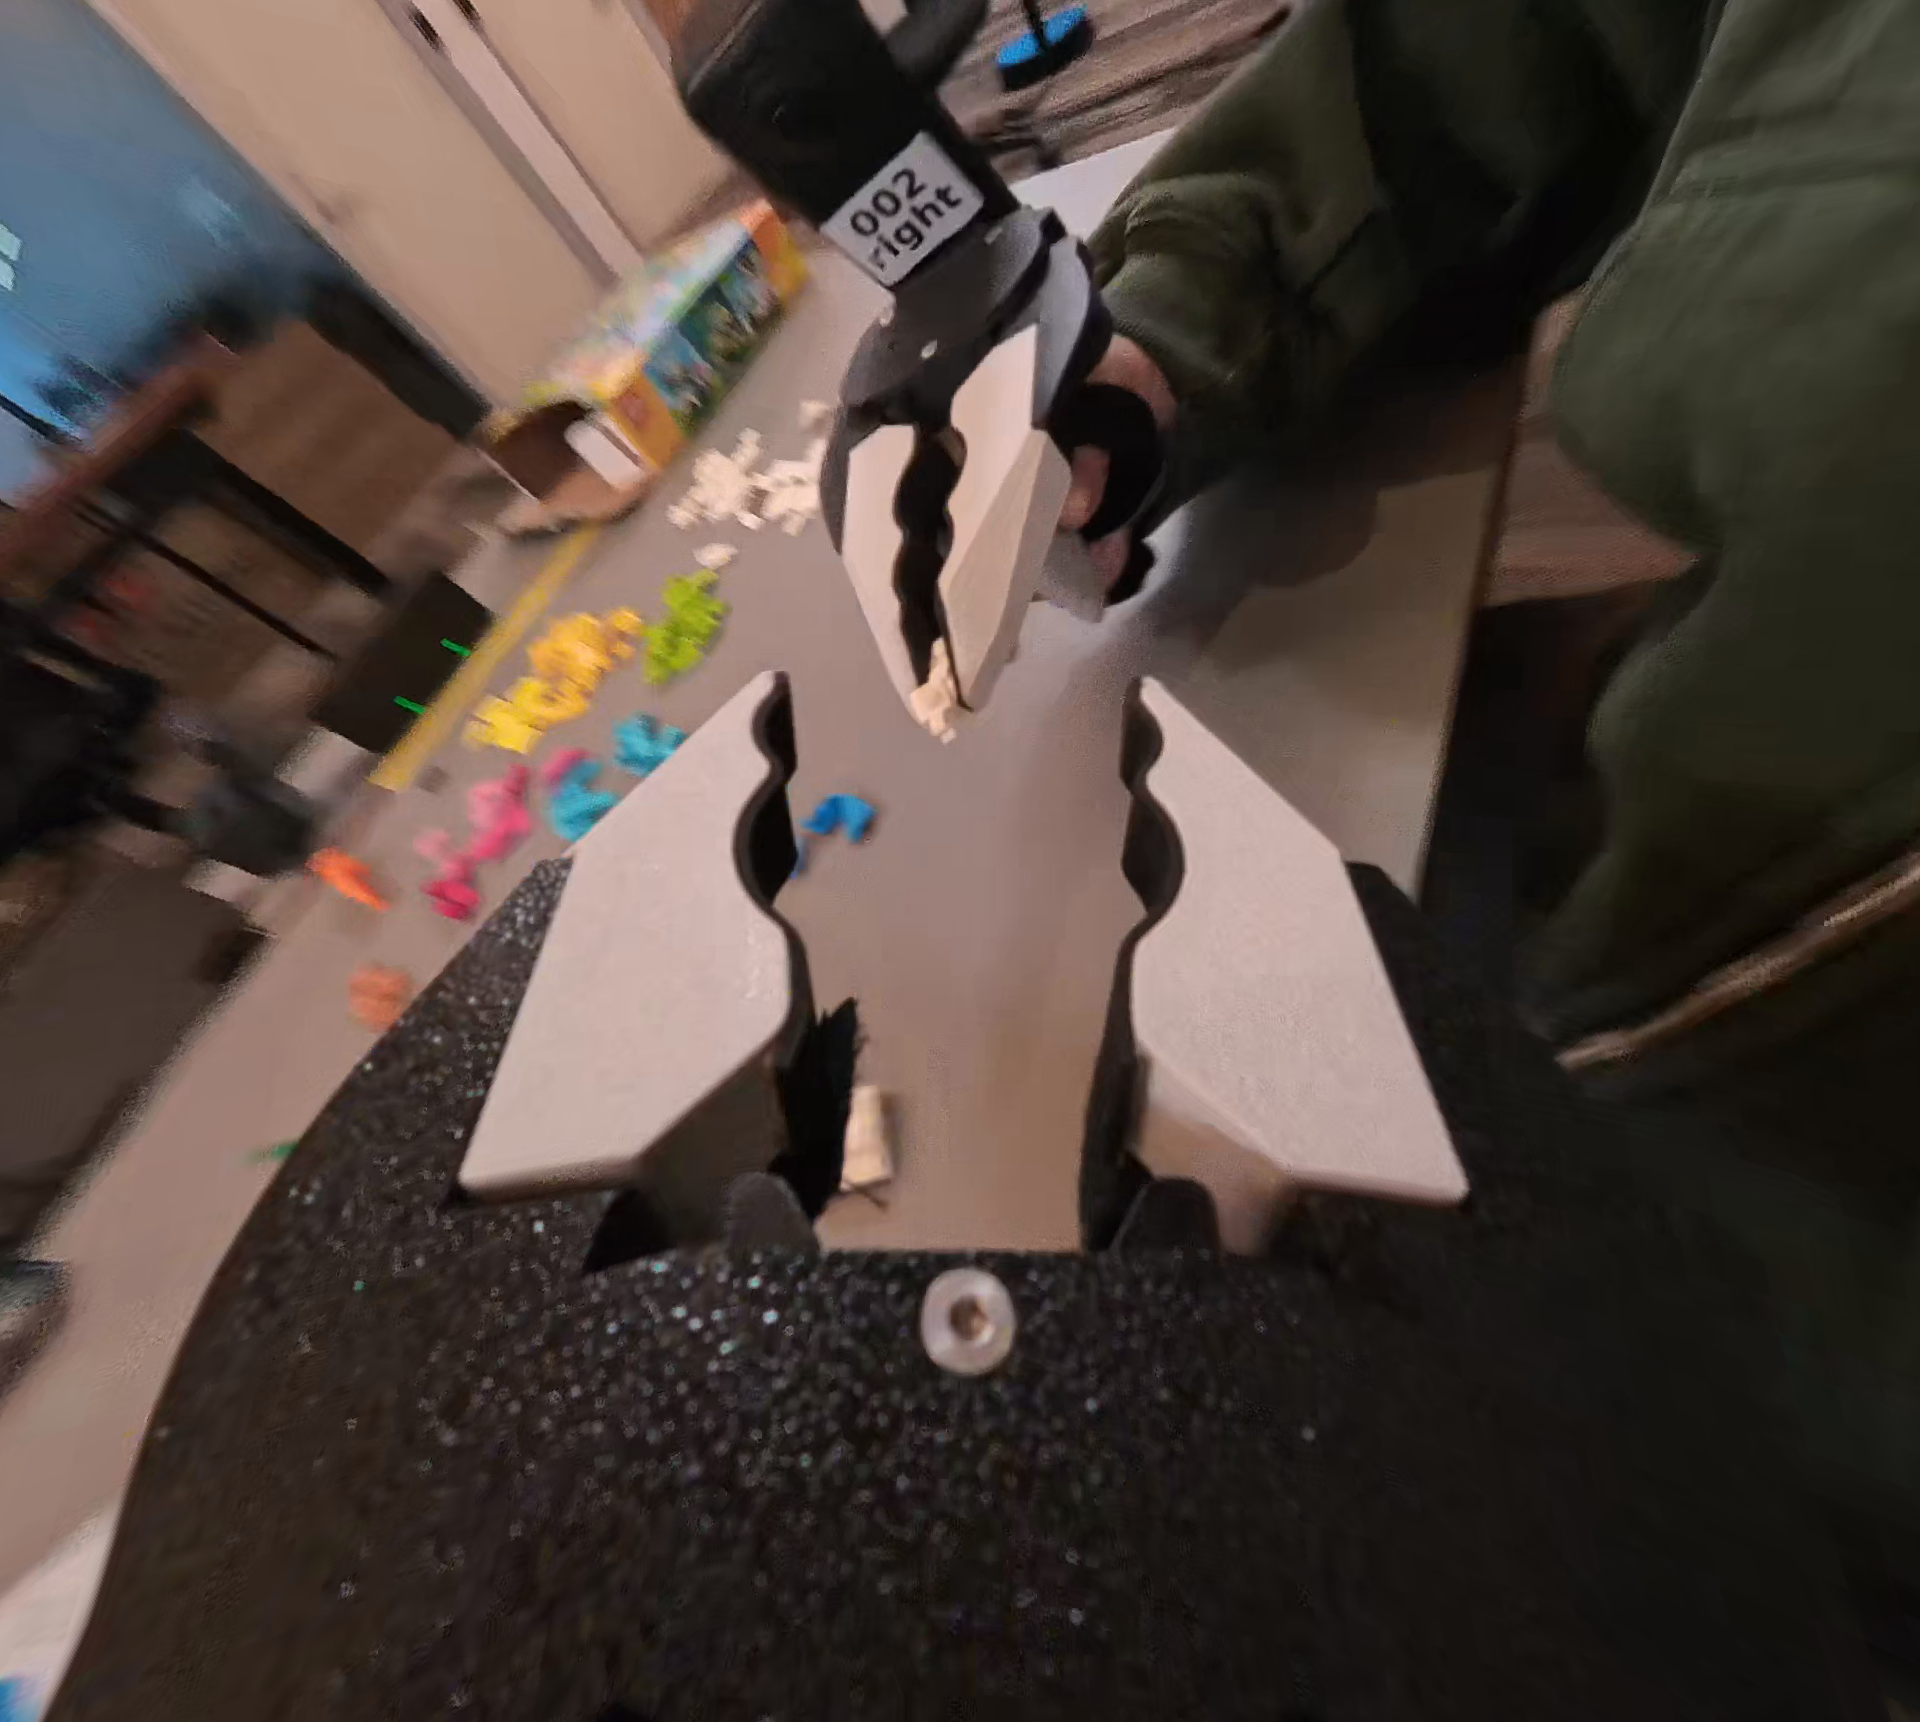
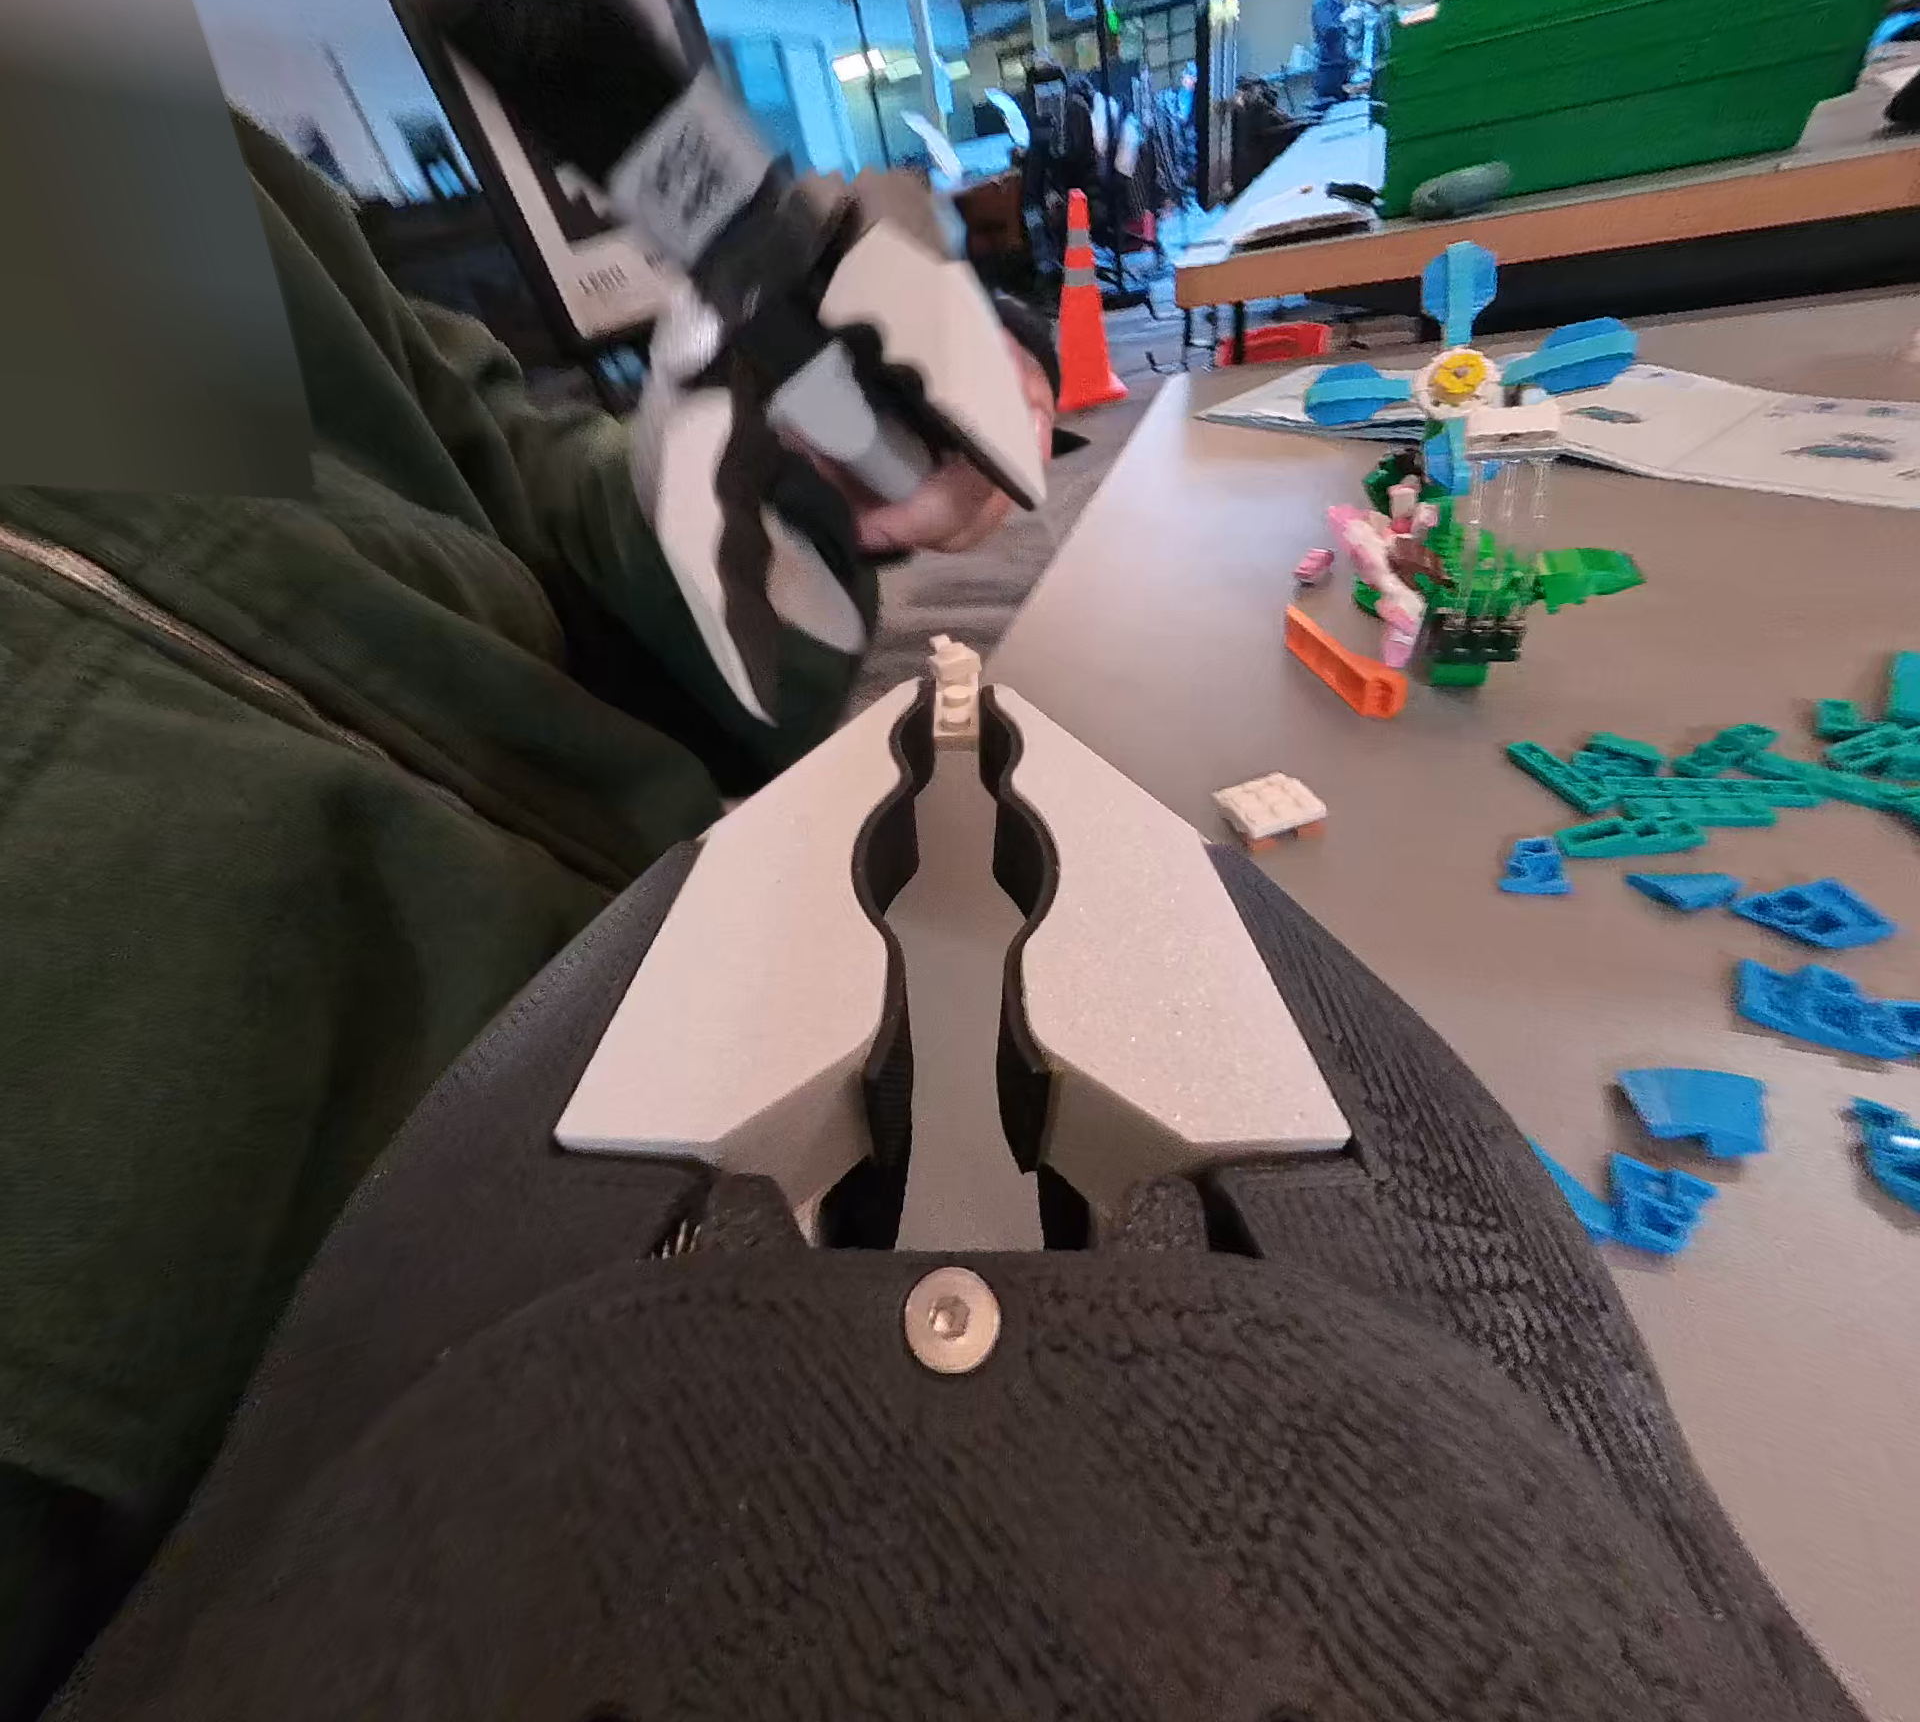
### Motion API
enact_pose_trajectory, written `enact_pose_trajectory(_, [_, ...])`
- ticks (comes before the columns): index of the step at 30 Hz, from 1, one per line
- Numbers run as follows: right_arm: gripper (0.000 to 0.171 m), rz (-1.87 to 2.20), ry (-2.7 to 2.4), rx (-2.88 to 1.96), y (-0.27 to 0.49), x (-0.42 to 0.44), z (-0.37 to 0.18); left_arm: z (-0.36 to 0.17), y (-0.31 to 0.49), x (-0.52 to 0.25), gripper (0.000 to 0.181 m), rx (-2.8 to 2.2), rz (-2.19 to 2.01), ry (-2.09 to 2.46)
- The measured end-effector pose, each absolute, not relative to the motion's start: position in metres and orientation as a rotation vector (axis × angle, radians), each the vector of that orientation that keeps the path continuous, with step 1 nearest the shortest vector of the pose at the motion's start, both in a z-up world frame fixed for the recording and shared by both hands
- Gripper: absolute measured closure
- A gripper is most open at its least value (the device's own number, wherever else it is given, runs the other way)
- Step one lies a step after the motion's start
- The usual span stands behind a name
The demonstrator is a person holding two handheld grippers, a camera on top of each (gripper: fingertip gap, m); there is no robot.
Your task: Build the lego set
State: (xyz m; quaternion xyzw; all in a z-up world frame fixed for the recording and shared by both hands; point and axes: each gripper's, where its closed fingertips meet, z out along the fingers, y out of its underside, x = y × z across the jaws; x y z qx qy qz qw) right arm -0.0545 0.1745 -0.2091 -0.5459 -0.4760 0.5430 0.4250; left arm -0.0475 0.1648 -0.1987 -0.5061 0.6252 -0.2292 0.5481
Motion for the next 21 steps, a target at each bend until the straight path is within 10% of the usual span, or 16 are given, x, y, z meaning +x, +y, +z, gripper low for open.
enact_pose_trajectory(21, [0.165, 1.973, -1.004, -1.418, 0.157, -0.056, -0.188, -0.193, 0.161, -0.037, 0.173, -0.823, -0.242, 1.499])
